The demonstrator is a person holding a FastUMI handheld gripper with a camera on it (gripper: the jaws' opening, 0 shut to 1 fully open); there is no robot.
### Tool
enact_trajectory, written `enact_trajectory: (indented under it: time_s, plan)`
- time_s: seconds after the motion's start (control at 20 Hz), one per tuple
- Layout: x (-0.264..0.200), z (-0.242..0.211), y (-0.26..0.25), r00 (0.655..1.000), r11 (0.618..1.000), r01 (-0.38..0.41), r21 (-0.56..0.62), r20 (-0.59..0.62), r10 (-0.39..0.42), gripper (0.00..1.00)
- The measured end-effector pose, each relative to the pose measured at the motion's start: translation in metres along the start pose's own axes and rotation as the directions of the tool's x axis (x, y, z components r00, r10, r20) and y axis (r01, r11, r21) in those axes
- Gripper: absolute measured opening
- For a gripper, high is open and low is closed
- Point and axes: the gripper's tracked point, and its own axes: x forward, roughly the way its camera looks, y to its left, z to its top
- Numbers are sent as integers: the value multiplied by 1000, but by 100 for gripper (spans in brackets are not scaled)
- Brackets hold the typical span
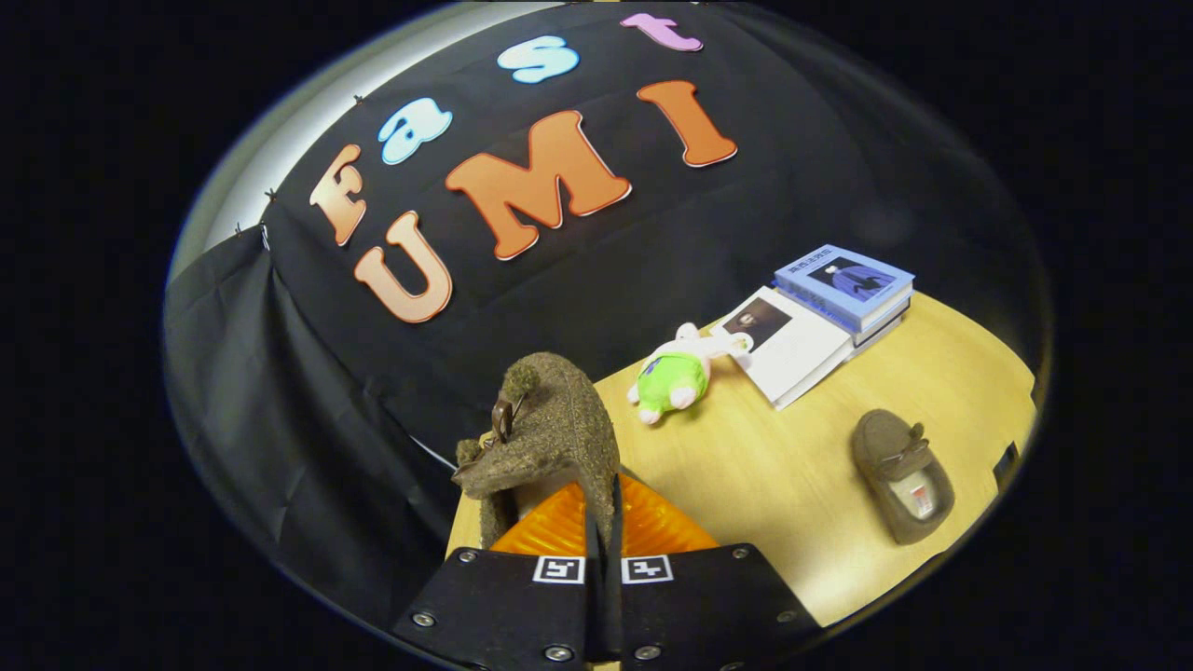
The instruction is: Open the storage box then place both shoes into the box .Put the left shoe in first, then the right shoe, with the right side of both shoes facing outward in a uniform manner.
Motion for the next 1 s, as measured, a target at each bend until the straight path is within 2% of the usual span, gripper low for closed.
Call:
enact_trajectory:
  time_s: [0.2,0.55,1.0]
  plan:
    - [16,-47,33,996,1000,-20,10,-85,21,0]
    - [36,-112,55,984,1000,17,-19,-180,-20,0]
    - [61,-151,50,962,993,103,-65,-248,-116,1]
